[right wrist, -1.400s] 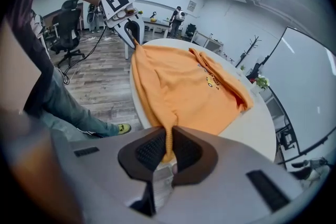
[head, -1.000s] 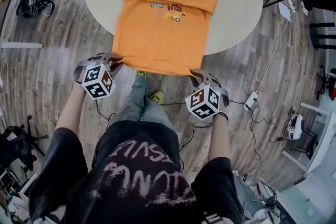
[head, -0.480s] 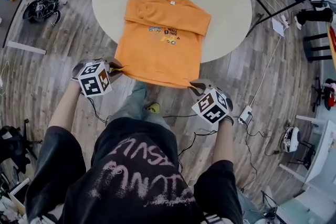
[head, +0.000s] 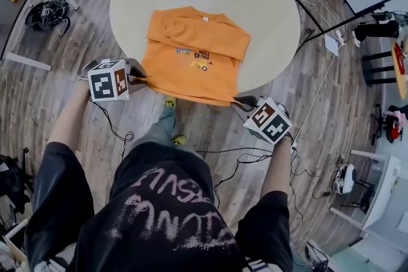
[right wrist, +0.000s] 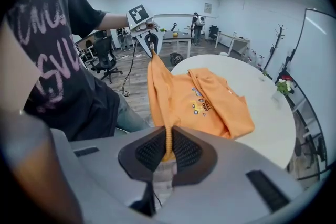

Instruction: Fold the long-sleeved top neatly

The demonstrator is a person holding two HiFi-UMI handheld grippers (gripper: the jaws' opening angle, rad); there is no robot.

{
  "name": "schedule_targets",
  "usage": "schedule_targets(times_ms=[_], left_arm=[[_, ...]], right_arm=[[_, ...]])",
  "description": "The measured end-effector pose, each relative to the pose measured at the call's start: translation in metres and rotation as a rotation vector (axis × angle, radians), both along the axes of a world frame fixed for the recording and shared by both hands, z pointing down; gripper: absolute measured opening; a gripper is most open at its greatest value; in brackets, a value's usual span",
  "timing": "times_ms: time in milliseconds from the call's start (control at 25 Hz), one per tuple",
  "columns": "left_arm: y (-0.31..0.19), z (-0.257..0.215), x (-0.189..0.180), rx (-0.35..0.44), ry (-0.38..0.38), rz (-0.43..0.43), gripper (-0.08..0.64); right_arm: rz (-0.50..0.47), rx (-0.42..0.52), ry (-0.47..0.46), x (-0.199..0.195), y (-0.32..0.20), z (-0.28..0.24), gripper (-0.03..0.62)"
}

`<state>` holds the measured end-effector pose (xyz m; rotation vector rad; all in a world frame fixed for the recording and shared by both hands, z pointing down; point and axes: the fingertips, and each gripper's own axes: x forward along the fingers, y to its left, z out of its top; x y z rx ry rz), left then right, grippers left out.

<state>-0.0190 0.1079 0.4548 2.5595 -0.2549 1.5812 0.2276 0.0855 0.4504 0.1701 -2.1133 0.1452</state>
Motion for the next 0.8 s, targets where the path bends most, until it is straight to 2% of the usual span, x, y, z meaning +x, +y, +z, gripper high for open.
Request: schedule_targets(times_ms=[440, 800], left_arm=[[-0.094, -0.018, -0.012, -0.066, 0.048, 0.018, 0.043], [-0.169, 0.004, -0.033, -0.103, 0.114, 0.003, 0.043]], right_arm=[[0.004, -0.024, 0.033, -0.014, -0.090, -0.018, 0.028], [0.054, -0.022, 0.056, -0.034, -0.163, -0.003, 0.028]])
